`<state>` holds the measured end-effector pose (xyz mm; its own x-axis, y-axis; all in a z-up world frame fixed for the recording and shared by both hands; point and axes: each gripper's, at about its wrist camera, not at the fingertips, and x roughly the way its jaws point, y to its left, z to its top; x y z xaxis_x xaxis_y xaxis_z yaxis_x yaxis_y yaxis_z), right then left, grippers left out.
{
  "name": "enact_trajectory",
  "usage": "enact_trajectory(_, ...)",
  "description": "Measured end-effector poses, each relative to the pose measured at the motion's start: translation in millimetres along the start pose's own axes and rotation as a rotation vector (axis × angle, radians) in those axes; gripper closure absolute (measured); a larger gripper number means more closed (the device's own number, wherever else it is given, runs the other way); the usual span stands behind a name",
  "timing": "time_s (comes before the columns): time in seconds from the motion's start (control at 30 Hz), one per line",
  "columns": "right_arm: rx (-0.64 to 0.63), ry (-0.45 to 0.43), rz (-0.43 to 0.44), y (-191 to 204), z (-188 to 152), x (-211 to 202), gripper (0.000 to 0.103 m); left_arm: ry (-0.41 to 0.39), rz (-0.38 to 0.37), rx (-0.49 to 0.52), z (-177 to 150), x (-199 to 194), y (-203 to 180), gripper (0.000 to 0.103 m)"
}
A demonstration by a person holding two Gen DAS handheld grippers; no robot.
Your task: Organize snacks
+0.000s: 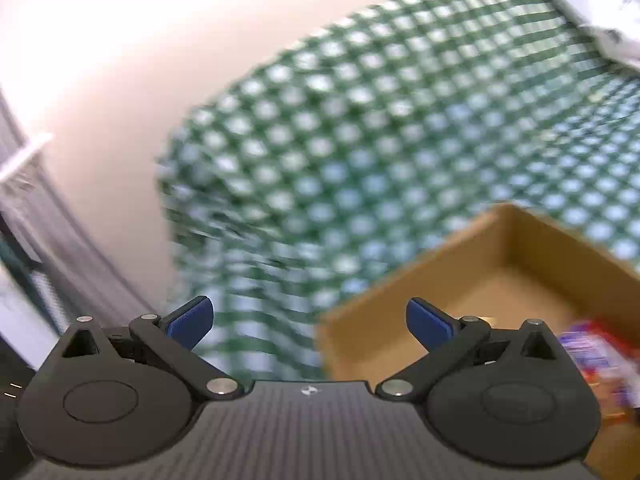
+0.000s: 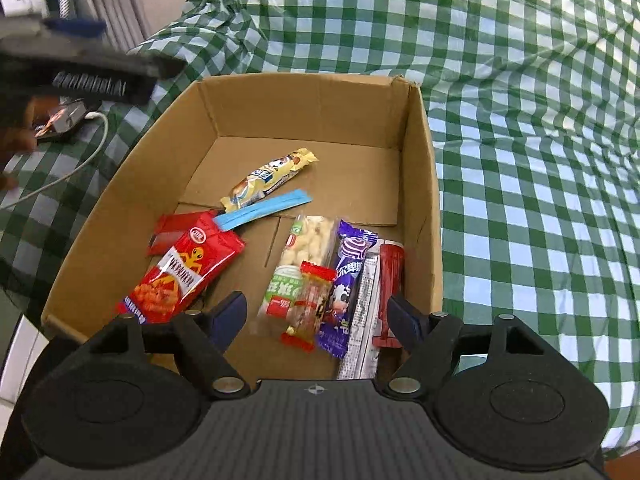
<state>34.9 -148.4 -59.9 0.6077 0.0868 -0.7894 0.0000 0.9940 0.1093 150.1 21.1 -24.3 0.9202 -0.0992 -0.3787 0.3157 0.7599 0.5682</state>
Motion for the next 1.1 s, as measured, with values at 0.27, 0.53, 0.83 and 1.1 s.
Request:
enact_trajectory(0.27, -0.062, 0.029, -0.027, 13, 1, -5, 0.024, 0.151, 0.215, 0.024, -49, 72, 48, 0.0)
enact_trajectory(0.53, -0.103, 0.039, -0.03, 31, 6, -3, 0.023, 0.245, 0.112, 0.0, -67, 104, 54, 0.0)
enact_trajectory(0.83, -0.087, 0.0, -0.04, 28, 6, -18, 0.023, 0.123, 0.07, -0.071, -26, 37, 47, 0.0)
enact_trajectory(1.1, -0.027, -0.105, -0.033, 21, -9, -69, 0.019, 0.179, -0.076, -0.207, 9, -66, 26, 0.0)
